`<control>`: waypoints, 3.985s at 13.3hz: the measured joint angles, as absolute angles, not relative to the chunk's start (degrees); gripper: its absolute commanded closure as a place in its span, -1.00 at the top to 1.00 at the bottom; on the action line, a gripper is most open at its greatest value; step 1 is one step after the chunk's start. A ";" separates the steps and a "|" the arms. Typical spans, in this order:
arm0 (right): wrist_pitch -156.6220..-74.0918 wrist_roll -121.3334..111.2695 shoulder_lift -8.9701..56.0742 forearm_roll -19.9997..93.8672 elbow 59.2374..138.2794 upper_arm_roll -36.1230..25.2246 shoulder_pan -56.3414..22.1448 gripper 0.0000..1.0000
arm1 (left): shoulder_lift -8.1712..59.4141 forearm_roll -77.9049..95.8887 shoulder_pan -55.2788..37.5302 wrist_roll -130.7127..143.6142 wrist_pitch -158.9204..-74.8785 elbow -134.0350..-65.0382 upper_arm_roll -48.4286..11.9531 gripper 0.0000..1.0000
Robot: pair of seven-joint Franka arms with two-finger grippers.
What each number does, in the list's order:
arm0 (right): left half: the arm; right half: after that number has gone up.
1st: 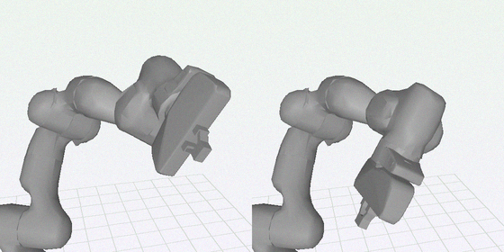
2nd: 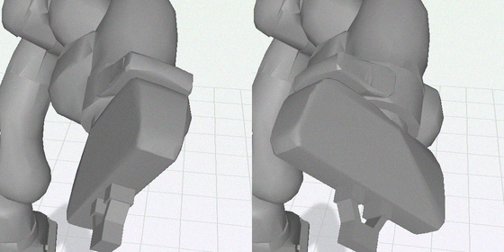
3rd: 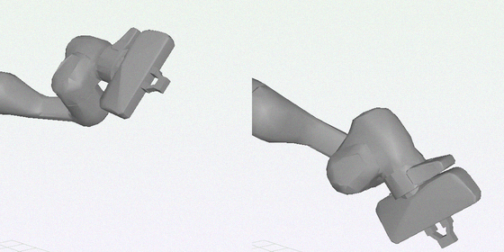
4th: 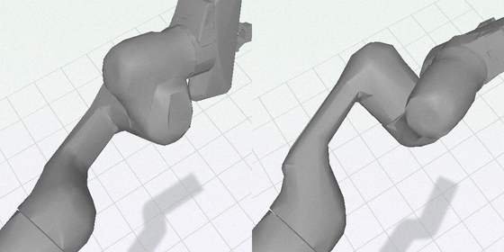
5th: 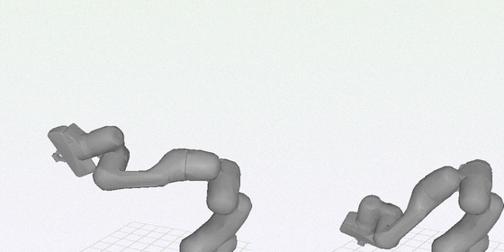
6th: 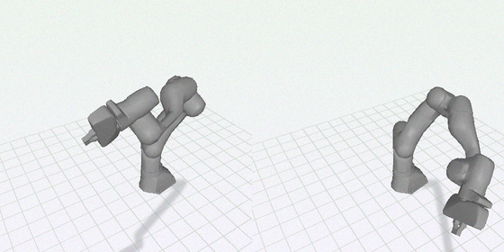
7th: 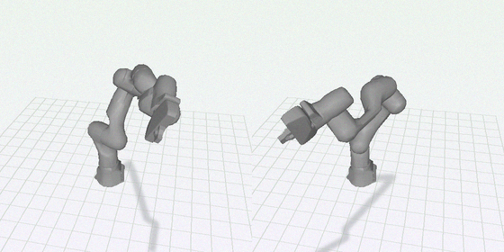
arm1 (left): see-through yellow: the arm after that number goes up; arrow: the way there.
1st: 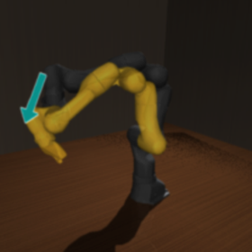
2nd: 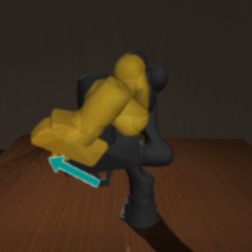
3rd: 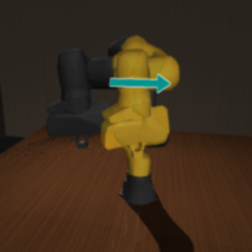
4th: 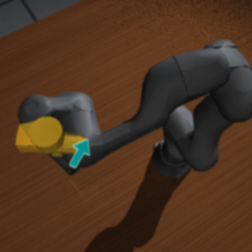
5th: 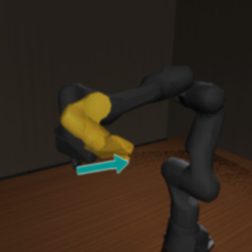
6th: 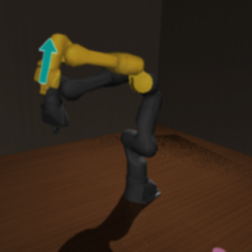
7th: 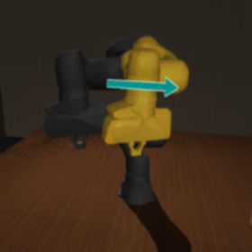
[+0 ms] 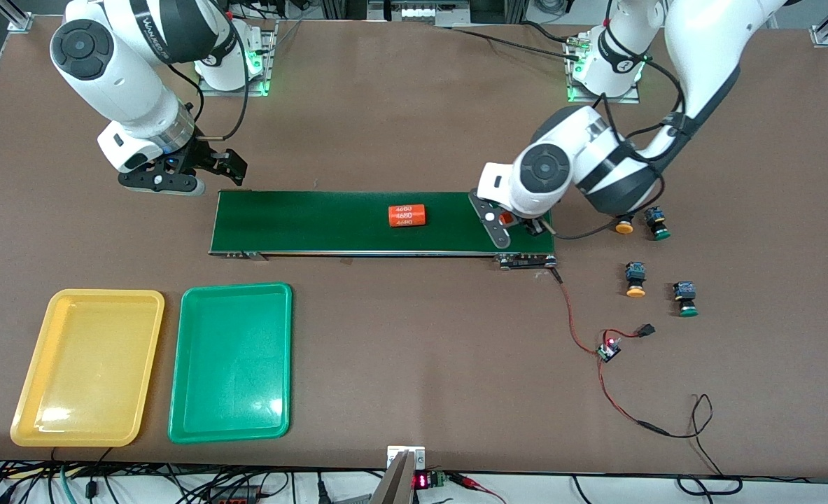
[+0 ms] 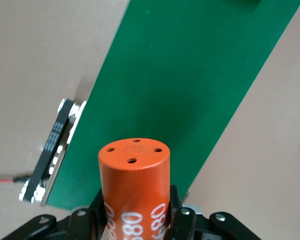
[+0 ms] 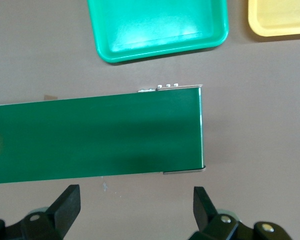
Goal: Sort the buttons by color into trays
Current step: 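Place the second orange cylinder on the green belt, then reach and grasp a yellow-capped button with the left gripper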
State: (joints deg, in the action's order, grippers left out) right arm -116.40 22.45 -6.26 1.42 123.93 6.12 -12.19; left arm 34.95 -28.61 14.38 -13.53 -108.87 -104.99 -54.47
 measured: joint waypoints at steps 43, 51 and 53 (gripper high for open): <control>-124.41 22.43 -1.13 1.61 123.90 6.78 -19.88 1.00 | 24.39 -1.30 1.58 13.02 -117.96 -94.77 -3.66 1.00; -123.92 26.64 -1.14 1.62 123.92 6.74 -19.88 1.00 | 32.09 -1.26 1.00 -0.30 -122.57 -100.64 -1.73 1.00; -123.90 26.67 -1.13 1.62 123.92 6.74 -19.88 1.00 | 32.59 -1.26 1.00 -1.32 -122.53 -102.41 -1.49 1.00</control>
